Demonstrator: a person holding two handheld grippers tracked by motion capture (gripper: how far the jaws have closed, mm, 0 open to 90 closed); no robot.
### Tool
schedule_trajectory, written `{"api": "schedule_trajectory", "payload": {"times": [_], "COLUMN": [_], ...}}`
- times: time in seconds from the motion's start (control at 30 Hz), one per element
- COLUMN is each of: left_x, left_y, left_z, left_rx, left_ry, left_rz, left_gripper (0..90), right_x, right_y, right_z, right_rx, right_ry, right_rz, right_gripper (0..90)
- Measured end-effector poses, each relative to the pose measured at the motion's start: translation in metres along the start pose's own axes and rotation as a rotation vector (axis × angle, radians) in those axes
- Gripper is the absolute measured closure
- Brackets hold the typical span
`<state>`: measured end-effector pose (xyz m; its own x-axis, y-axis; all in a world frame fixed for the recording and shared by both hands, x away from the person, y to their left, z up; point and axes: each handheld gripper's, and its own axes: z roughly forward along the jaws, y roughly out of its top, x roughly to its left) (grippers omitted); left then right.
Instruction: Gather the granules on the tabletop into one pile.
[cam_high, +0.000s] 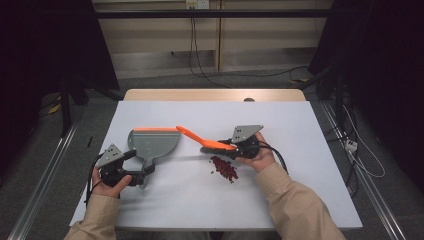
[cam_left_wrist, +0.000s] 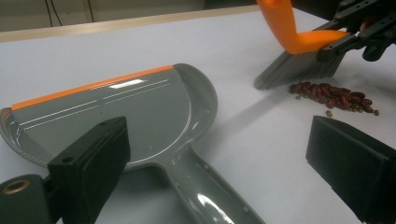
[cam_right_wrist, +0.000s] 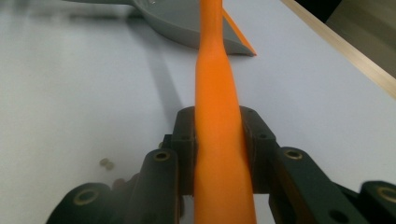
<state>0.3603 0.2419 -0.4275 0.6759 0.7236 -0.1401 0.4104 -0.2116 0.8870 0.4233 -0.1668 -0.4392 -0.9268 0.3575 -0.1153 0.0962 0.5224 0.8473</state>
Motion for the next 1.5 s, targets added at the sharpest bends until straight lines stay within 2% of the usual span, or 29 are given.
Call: {"api": "schedule_trajectory", "payload": {"times": [0.23,0.4,0.53,0.73,0.9,1.07,1.17,1.23,1.4,1.43,1.5], "left_x": [0.001,0.001,0.001,0.001,0.001,0.002,0.002,0.002,0.001,0.001,0.000], "left_y": [-0.001,-0.001,-0.001,-0.001,-0.001,-0.001,-0.002,-0.002,-0.001,-0.002,-0.002], "left_z": [-0.002,-0.002,-0.002,-0.002,-0.001,-0.001,-0.002,-0.002,-0.001,-0.001,0.000], "left_rx": [0.004,0.004,0.005,0.006,0.006,0.006,0.005,0.005,0.007,0.008,0.009], "left_ry": [0.005,0.007,0.006,0.008,0.006,0.009,0.008,0.008,0.008,0.008,0.006], "left_rz": [0.003,0.001,0.002,0.004,0.003,0.003,0.002,0.002,0.003,0.004,0.004], "left_gripper": [6.1,6.1,6.1,6.1,6.2,6.1,6.1,6.2,6.2,6.2,6.1], "right_x": [0.005,0.007,0.008,0.006,-0.003,-0.001,0.005,0.007,0.014,0.014,0.011], "right_y": [0.001,0.000,0.001,0.002,0.003,0.006,0.007,0.007,0.004,0.004,0.004], "right_z": [-0.003,-0.006,-0.009,-0.011,-0.003,0.011,0.008,0.003,-0.006,-0.007,-0.011], "right_rx": [0.008,0.006,0.011,-0.013,-0.034,-0.032,-0.011,-0.012,-0.013,-0.022,-0.051], "right_ry": [0.040,0.066,0.063,0.051,0.033,0.093,0.115,0.136,0.130,0.109,0.100], "right_rz": [-0.036,-0.030,-0.038,-0.019,-0.012,-0.039,-0.074,-0.077,-0.088,-0.081,-0.056], "right_gripper": [71.2,71.2,71.2,71.2,71.2,71.2,71.2,71.2,71.2,71.2,71.2]}}
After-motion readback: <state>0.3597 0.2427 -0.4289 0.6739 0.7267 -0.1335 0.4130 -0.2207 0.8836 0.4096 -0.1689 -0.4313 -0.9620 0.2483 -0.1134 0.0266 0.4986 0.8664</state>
